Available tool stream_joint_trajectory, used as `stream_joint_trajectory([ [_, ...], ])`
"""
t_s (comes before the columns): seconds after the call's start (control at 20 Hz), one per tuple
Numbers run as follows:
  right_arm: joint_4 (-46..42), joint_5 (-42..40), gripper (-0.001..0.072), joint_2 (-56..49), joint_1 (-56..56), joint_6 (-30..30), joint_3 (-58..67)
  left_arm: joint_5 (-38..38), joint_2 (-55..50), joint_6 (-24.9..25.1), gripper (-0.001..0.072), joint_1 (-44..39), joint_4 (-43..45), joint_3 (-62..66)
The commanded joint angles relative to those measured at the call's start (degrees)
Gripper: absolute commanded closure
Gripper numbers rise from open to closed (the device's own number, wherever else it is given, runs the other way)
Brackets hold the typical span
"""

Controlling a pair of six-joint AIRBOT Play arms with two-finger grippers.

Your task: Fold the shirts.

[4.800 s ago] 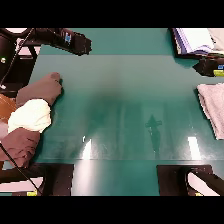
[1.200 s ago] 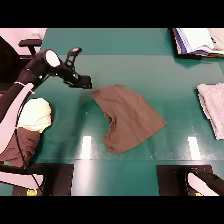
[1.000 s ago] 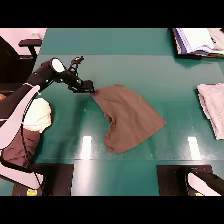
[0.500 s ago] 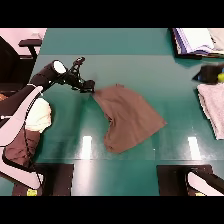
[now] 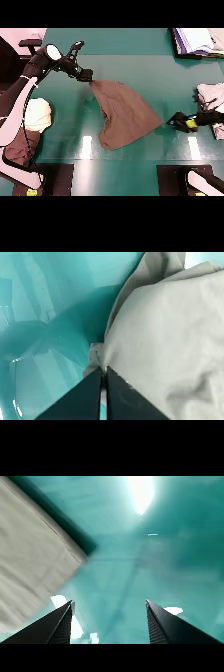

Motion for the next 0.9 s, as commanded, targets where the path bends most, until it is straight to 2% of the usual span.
stream_joint_trajectory([
  [0.0, 7.7, -12.4, 0.0211, -5.3, 7.6, -0.6, -3.6, -1.1, 0.0, 0.0, 0.0684, 0.0, 0.3, 0.9],
  [0.05, 8.1, -14.8, 0.024, -6.9, 10.1, -0.5, -2.1, -1.5, 0.0, 0.0, 0.0684, 0.0, 0.3, 0.9],
  [0.1, 8.1, -16.7, 0.0319, -8.8, 12.4, -0.5, -0.2, -1.7, 0.0, 0.0, 0.0684, 0.0, 0.3, 0.9],
  [0.15, 7.6, -17.7, 0.0414, -10.3, 14.2, -0.5, 1.8, -1.7, 0.2, 0.0, 0.0684, 0.0, 0.3, 0.9],
  [0.25, 7.0, -18.3, 0.0674, -12.3, 16.5, -0.9, 6.0, -1.5, 1.6, 0.0, 0.0684, 0.0, 0.7, 1.1],
  [0.35, 4.8, -17.8, 0.0697, -11.3, 17.0, -1.2, 10.5, -0.5, 5.2, 0.0, 0.0685, 0.0, 2.8, 1.7],
  [0.55, -1.8, -10.8, 0.0697, -0.3, 14.3, -1.2, 26.4, -0.4, 18.7, 0.8, 0.0684, 0.0, 8.9, 7.2],
  [0.85, -3.4, 1.9, 0.0698, 11.3, 7.8, -1.2, 57.5, -2.7, 37.8, 2.7, 0.0685, 0.0, 8.8, 17.3],
])
